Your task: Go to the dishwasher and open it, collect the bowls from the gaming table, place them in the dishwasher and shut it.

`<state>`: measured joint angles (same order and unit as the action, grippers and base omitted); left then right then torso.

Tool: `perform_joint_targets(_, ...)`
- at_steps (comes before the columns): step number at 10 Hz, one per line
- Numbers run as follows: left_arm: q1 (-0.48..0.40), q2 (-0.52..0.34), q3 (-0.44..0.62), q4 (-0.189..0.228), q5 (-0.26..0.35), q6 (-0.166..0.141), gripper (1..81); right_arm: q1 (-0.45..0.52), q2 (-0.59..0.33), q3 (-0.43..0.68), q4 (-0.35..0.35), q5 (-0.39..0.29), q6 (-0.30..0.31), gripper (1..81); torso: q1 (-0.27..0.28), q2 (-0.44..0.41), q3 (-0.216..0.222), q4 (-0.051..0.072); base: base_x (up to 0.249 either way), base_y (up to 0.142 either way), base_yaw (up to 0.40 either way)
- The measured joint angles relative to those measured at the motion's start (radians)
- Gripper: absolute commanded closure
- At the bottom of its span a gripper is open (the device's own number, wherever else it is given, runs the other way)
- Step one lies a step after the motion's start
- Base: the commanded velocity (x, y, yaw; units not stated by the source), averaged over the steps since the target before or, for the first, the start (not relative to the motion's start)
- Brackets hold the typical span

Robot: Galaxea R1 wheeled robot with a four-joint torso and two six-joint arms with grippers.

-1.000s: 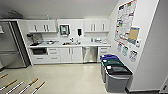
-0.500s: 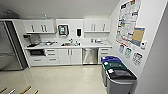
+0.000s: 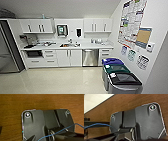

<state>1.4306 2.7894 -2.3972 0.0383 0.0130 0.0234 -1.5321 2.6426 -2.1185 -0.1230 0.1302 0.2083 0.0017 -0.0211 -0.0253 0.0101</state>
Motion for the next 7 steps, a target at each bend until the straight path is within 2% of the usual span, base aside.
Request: perform_joint_targets(7, 0.002, 0.000, 0.001, 0.000, -0.007, 0.000, 1.0, 0.000, -0.003, 0.007, -0.005, -0.003, 0.000, 1.0, 0.000, 0.000, 0.000, 0.000, 0.251, 0.000, 0.000)
